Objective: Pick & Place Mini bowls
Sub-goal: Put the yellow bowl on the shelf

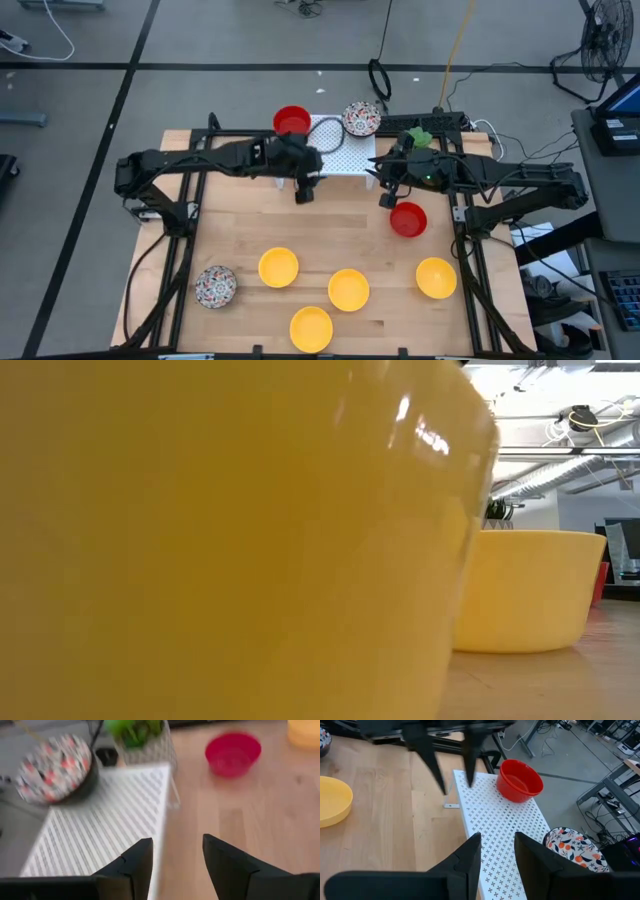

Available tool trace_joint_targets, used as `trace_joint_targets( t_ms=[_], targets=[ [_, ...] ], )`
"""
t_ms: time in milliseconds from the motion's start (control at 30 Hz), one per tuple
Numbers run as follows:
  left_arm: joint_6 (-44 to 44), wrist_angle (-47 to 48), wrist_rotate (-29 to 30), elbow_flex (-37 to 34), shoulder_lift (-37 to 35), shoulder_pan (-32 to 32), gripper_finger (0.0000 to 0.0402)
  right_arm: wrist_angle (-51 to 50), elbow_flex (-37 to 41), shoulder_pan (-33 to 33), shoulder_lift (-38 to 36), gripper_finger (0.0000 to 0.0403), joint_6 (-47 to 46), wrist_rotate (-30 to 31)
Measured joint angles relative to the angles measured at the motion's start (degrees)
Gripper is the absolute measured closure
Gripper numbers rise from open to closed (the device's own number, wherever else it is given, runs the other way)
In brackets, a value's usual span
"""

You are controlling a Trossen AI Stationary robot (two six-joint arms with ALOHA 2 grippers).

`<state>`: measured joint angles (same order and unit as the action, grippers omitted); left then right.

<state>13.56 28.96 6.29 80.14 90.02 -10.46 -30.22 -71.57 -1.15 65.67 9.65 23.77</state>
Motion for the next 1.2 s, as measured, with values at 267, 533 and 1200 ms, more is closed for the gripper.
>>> trace_joint_targets(
  t_ms=[267, 533, 1200],
  targets=[
    [-19.03, 21.41, -3.02, 0.0, 0.0, 5.53, 0.0224, 0.0, 0.0, 0.0, 0.0, 0.0298, 0.0, -0.02],
    [-34.64, 28.23, -7.33, -0.02, 0.0, 16.43, 0.0224, 0.0, 0.0, 0.0, 0.0, 0.0298, 0.01, -0.02],
    [-41.92, 27.95, -3.29, -0.09, 10.36, 37.06, 0.0224, 0.85, 0.0, 0.02, 0.02, 0.0298, -15.91, -6.22]
  ],
)
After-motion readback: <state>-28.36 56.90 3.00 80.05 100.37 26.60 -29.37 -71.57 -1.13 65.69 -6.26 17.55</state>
